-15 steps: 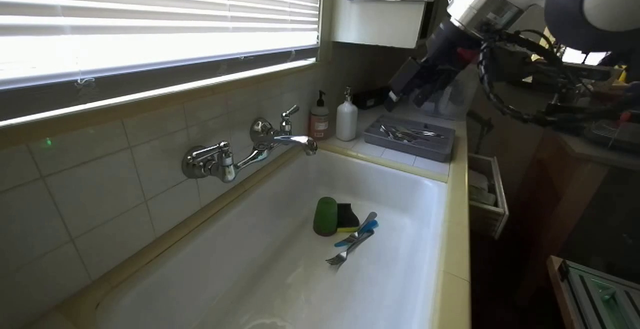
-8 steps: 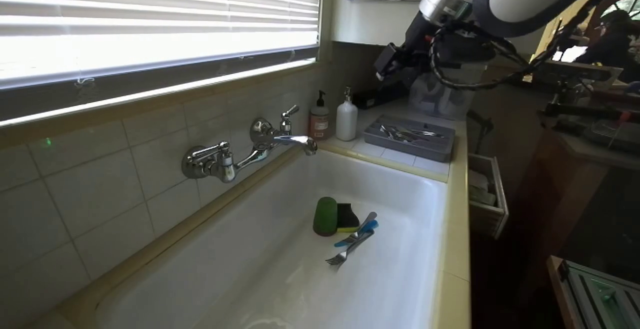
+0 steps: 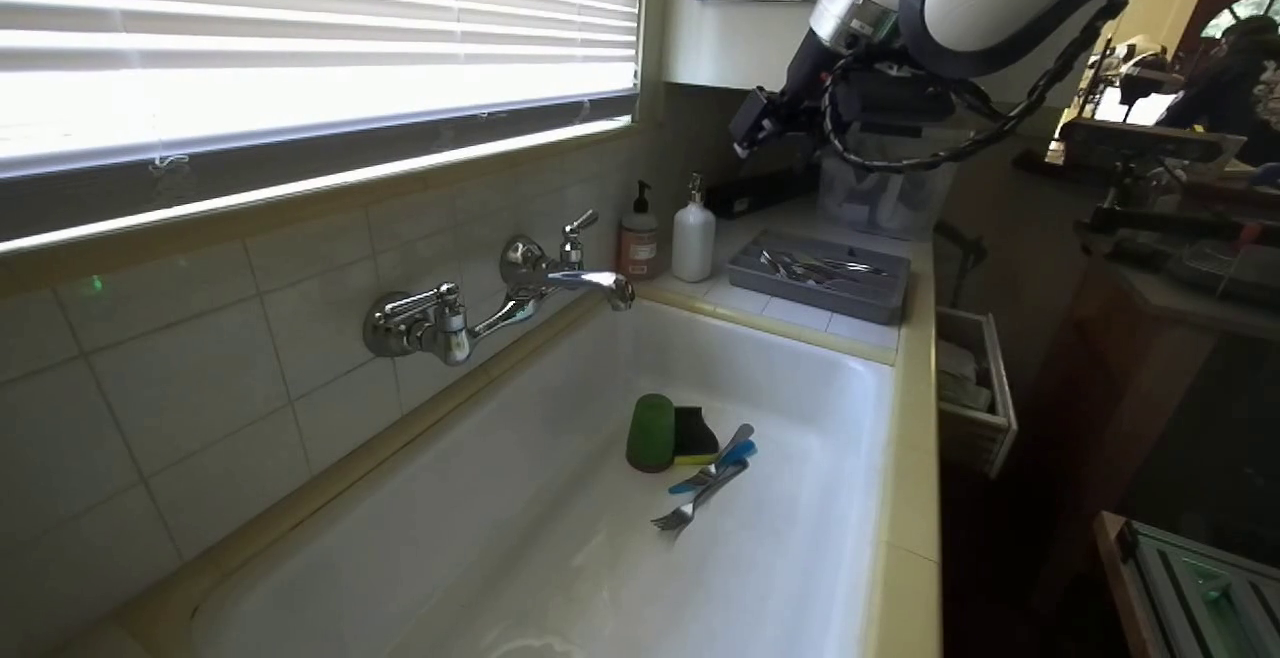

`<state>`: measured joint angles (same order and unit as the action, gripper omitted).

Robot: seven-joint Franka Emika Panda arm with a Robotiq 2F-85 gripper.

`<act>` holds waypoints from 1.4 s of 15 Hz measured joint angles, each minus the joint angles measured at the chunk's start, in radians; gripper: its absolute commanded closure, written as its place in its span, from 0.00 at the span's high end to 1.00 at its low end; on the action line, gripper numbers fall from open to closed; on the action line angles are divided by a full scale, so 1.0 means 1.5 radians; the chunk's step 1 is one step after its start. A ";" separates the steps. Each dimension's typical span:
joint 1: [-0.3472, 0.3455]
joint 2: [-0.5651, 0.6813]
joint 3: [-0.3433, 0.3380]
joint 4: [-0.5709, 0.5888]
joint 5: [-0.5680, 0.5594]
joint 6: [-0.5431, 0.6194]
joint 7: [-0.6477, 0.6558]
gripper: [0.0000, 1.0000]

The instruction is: Rotate the white pump bottle.

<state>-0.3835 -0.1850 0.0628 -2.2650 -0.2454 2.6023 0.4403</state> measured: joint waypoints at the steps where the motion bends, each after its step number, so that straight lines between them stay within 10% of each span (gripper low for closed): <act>1: 0.006 0.000 -0.006 0.000 0.000 0.000 0.000 1.00; 21: 0.070 0.245 -0.167 0.295 -0.004 -0.046 -0.046 1.00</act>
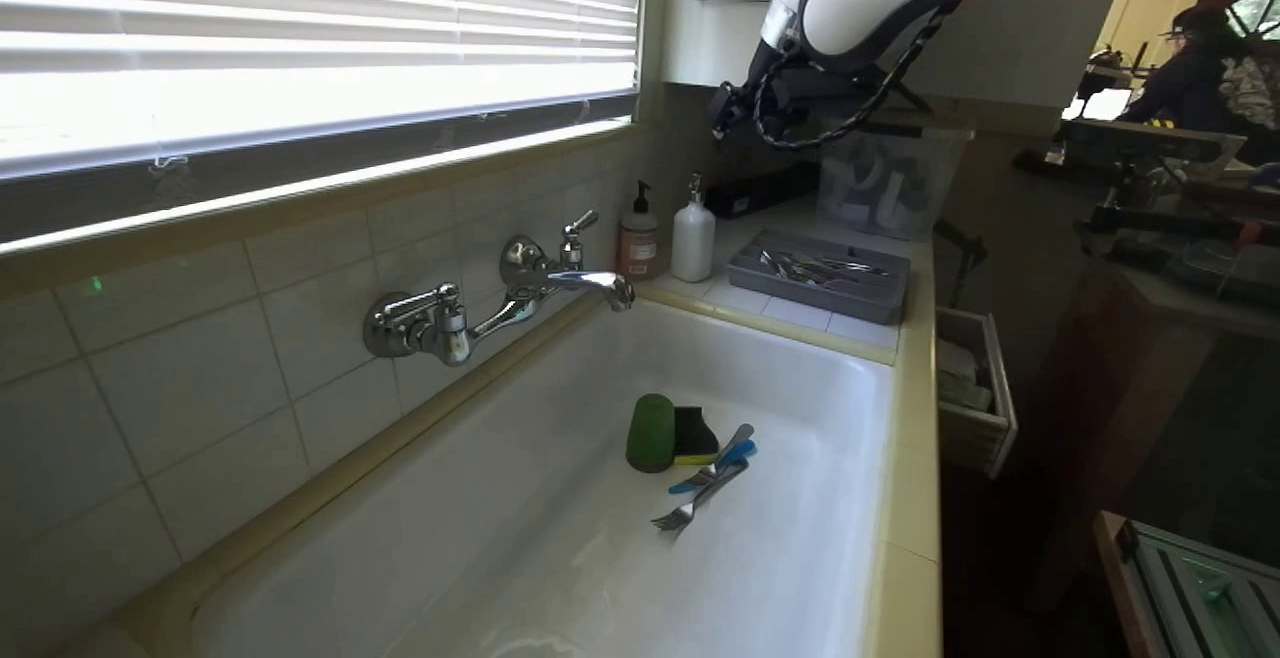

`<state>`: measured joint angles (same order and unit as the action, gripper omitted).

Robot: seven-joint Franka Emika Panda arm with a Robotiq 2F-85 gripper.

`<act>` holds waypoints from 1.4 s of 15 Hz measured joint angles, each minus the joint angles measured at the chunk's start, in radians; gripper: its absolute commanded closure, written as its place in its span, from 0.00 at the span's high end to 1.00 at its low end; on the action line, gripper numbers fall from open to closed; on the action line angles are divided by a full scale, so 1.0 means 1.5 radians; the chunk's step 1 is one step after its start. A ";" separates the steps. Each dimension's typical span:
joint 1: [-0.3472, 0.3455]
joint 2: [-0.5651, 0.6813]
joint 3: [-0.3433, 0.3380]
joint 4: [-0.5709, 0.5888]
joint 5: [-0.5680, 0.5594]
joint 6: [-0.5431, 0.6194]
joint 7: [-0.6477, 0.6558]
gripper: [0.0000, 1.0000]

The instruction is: Rotate the white pump bottle.

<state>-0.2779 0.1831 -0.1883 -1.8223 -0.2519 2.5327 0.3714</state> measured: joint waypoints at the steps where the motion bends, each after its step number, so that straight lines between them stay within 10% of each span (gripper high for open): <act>1: 0.001 0.015 -0.006 0.021 0.002 0.000 -0.005 1.00; 6: 0.000 0.075 -0.027 0.099 0.050 0.000 -0.047 1.00; 17: -0.020 0.195 -0.041 0.238 0.116 0.000 -0.100 0.05; 21: -0.028 0.227 -0.038 0.275 0.146 0.000 -0.112 0.00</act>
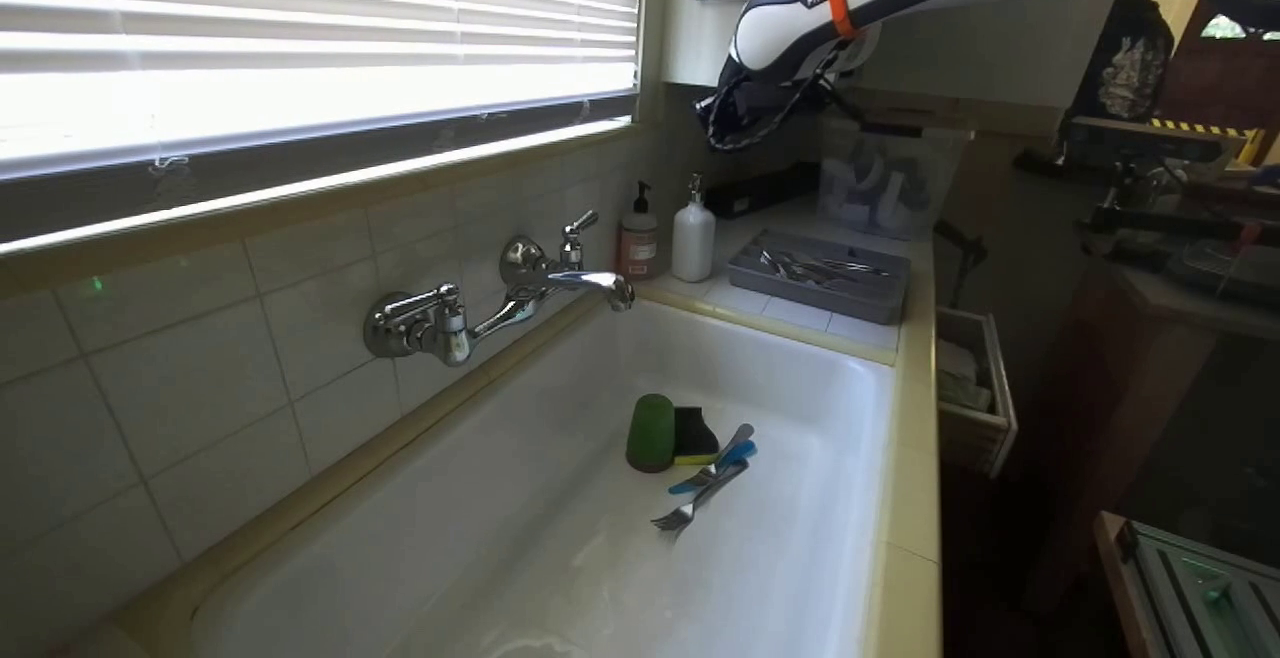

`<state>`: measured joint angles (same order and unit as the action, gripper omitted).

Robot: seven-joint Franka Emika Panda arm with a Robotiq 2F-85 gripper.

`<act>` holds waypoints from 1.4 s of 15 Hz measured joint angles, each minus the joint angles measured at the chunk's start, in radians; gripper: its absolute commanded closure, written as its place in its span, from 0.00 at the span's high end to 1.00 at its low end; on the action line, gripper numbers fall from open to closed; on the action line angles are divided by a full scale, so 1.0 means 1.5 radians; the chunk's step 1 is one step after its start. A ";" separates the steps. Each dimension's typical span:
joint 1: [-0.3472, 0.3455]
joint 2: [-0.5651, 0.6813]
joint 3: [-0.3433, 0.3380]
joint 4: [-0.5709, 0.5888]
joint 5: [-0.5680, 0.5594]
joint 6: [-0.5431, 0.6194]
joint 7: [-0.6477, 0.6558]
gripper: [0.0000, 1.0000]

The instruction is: Rotate the white pump bottle.

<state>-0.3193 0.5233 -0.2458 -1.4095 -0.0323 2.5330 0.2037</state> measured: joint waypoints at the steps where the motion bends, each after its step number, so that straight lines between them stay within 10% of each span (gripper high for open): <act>1: -0.002 0.006 0.001 0.006 0.006 0.000 -0.001 0.00; 21: -0.046 0.070 0.036 0.072 0.101 -0.032 -0.022 0.00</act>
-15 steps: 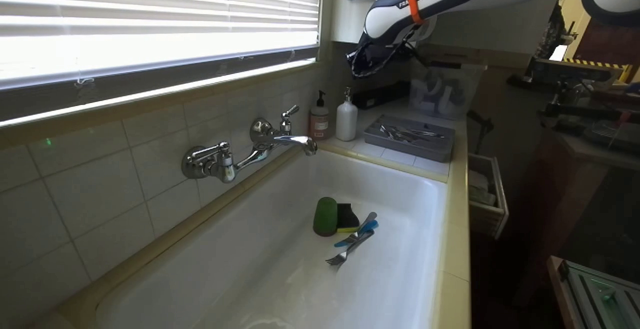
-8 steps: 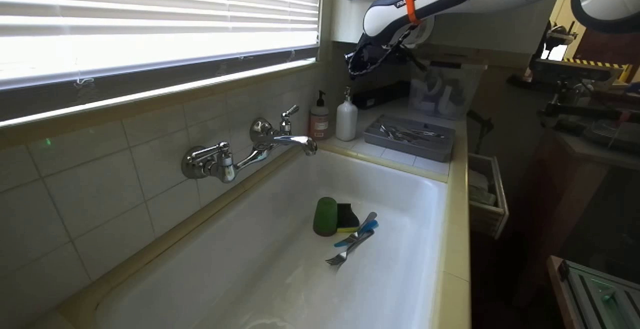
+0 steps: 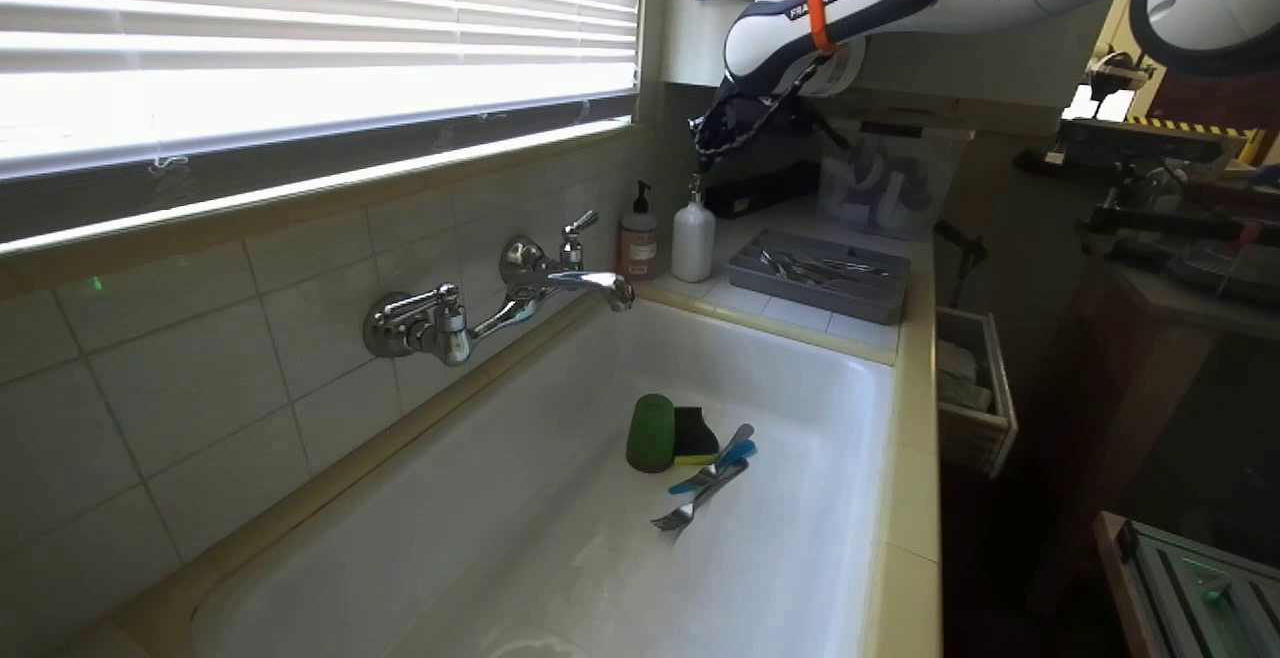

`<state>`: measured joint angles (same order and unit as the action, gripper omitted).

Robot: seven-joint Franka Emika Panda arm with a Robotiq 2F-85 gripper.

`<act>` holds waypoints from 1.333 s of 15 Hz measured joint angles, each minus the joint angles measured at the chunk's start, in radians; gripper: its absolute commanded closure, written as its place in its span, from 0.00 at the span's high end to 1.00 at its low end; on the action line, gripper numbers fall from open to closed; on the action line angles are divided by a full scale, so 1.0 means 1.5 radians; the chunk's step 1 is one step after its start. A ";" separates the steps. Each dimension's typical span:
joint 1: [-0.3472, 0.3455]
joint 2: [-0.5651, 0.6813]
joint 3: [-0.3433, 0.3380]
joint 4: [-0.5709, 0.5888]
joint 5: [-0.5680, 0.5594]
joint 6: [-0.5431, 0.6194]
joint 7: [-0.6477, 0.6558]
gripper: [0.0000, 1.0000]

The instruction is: Rotate the white pump bottle.

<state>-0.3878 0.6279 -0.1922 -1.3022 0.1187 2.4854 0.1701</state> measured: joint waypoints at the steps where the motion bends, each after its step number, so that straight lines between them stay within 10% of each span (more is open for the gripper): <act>1: 0.000 0.001 0.000 0.002 0.000 -0.010 0.000 0.00; 20: -0.011 0.032 0.011 0.069 0.008 -0.034 -0.002 0.00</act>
<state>-0.4042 0.6762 -0.1752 -1.1990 0.1302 2.4337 0.1674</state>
